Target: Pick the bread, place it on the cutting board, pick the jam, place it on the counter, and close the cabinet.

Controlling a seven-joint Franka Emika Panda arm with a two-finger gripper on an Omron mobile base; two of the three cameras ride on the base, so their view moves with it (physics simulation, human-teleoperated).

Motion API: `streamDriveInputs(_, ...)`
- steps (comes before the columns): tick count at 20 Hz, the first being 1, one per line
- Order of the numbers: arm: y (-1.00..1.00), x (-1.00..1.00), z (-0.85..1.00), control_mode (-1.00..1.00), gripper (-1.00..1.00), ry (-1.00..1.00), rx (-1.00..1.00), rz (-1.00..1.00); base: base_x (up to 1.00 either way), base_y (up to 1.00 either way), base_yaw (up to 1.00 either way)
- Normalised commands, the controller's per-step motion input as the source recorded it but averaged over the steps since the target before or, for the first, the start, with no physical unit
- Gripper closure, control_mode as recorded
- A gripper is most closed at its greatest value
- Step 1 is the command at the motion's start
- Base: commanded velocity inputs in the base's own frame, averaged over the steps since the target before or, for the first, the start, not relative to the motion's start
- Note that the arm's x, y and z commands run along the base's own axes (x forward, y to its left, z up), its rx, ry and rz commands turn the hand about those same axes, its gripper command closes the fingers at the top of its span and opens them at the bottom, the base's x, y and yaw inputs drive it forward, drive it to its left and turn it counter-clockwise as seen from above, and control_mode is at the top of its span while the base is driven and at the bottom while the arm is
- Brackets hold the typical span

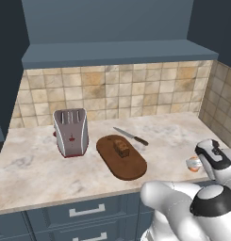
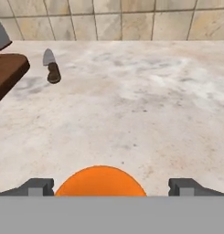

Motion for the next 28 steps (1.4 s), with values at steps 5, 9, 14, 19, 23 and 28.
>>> streamDriveInputs(5,0.0,0.0,0.2,-1.0,-1.0,-0.03,0.0,0.13,0.0,0.0,0.0)
streamDriveInputs(9,0.0,0.0,0.33,-1.0,-1.0,-0.1,0.0,0.1,0.0,0.0,0.0)
streamDriveInputs(14,0.04,0.0,0.29,-1.0,-1.0,-0.1,0.0,0.09,0.0,0.0,0.0)
streamDriveInputs(19,0.0,-0.08,0.35,-1.0,-1.0,-0.08,0.0,0.07,0.0,0.0,0.0)
streamDriveInputs(23,0.0,-0.19,0.44,-1.0,-1.0,-0.09,0.0,0.03,0.0,0.0,0.0)
streamDriveInputs(28,0.0,-0.32,0.32,-1.0,-1.0,-0.07,0.0,0.01,0.0,0.0,0.0)
